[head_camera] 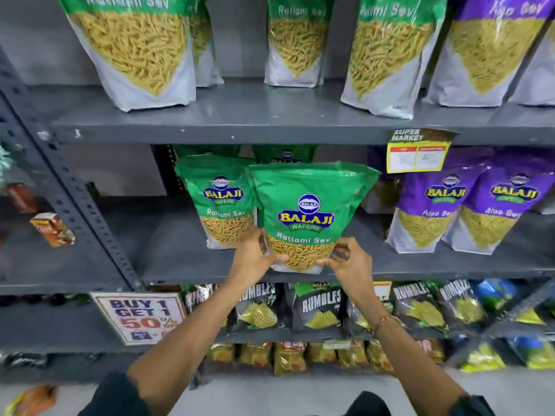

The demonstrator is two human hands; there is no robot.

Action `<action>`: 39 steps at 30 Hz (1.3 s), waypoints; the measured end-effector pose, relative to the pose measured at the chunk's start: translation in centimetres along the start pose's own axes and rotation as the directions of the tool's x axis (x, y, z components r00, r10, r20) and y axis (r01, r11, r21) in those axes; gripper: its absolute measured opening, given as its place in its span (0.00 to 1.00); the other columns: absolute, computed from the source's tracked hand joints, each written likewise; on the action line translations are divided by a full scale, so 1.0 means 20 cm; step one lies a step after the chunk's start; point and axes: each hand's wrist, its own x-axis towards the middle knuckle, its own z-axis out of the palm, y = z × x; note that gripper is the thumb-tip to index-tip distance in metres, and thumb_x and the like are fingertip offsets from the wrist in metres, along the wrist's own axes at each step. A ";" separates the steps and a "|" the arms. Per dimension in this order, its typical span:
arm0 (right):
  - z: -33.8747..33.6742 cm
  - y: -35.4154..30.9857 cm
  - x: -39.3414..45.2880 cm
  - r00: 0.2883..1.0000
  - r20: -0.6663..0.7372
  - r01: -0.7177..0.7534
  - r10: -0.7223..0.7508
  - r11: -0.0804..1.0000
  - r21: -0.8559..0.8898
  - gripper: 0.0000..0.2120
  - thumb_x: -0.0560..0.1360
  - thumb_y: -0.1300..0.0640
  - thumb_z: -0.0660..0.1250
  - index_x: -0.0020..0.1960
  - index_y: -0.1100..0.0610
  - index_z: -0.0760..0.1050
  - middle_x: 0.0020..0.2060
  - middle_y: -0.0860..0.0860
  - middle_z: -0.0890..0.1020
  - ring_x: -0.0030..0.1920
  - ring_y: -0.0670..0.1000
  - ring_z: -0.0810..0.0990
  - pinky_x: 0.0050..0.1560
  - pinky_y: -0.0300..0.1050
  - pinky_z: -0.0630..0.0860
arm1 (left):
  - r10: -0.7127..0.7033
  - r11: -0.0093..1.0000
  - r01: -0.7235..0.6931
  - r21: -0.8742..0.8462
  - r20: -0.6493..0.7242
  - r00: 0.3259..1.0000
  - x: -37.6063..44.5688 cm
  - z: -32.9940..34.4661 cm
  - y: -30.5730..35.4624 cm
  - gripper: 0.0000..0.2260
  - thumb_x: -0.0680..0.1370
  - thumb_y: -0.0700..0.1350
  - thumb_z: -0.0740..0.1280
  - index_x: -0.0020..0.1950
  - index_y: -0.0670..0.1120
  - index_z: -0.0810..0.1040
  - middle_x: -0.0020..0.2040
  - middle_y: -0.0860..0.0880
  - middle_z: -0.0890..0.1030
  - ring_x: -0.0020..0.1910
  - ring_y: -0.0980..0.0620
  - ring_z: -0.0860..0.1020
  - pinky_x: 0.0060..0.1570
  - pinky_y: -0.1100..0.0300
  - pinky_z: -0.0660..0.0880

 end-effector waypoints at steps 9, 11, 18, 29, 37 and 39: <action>0.03 0.23 0.38 0.997 0.020 -0.071 0.073 0.996 -0.059 0.19 0.63 0.68 0.76 0.49 0.63 0.72 0.42 0.54 0.82 0.44 0.50 0.82 0.43 0.40 0.81 | -0.055 0.996 0.050 0.075 0.053 0.997 0.35 0.21 0.01 0.30 0.65 0.48 0.77 0.62 0.39 0.70 0.61 0.42 0.79 0.59 0.43 0.79 0.59 0.52 0.74; 0.04 0.24 0.45 0.998 0.033 -0.053 0.056 0.996 -0.071 0.19 0.63 0.67 0.76 0.50 0.63 0.72 0.42 0.54 0.82 0.43 0.49 0.81 0.39 0.31 0.78 | -0.046 0.996 0.043 0.072 0.035 0.998 0.39 0.23 0.01 0.30 0.67 0.47 0.76 0.64 0.38 0.69 0.65 0.42 0.75 0.63 0.42 0.75 0.61 0.53 0.70; 0.07 0.27 0.58 0.995 0.084 -0.043 0.050 0.995 -0.092 0.19 0.62 0.65 0.77 0.48 0.60 0.72 0.45 0.55 0.83 0.43 0.48 0.81 0.41 0.31 0.77 | -0.067 0.995 0.065 0.078 0.019 0.998 0.50 0.27 -0.04 0.23 0.70 0.48 0.73 0.57 0.36 0.70 0.51 0.37 0.80 0.54 0.38 0.77 0.49 0.56 0.69; 0.02 0.20 0.56 0.987 0.129 -0.052 0.093 0.956 -0.288 0.20 0.67 0.63 0.74 0.56 0.63 0.71 0.46 0.55 0.81 0.43 0.51 0.80 0.51 0.46 0.78 | -0.057 0.986 0.056 0.160 0.001 0.998 0.43 0.26 -0.05 0.30 0.73 0.52 0.70 0.68 0.41 0.63 0.58 0.40 0.80 0.58 0.40 0.78 0.58 0.46 0.75; 0.12 -0.11 0.35 0.988 0.133 0.125 -0.077 0.908 -0.401 0.05 0.71 0.64 0.65 0.46 0.59 0.79 0.40 0.54 0.84 0.42 0.52 0.82 0.51 0.42 0.79 | 0.189 0.973 -0.165 0.162 -0.146 0.971 0.16 0.05 0.16 0.16 0.76 0.48 0.65 0.62 0.43 0.74 0.57 0.45 0.80 0.53 0.50 0.78 0.52 0.62 0.74; 0.16 -0.27 0.28 0.976 0.149 0.203 -0.160 0.912 -0.356 0.06 0.71 0.64 0.65 0.45 0.58 0.79 0.37 0.50 0.82 0.39 0.49 0.81 0.47 0.40 0.79 | 0.268 0.961 -0.244 0.133 -0.205 0.942 0.09 -0.08 0.25 0.11 0.77 0.47 0.64 0.57 0.45 0.78 0.54 0.49 0.82 0.48 0.58 0.78 0.44 0.76 0.69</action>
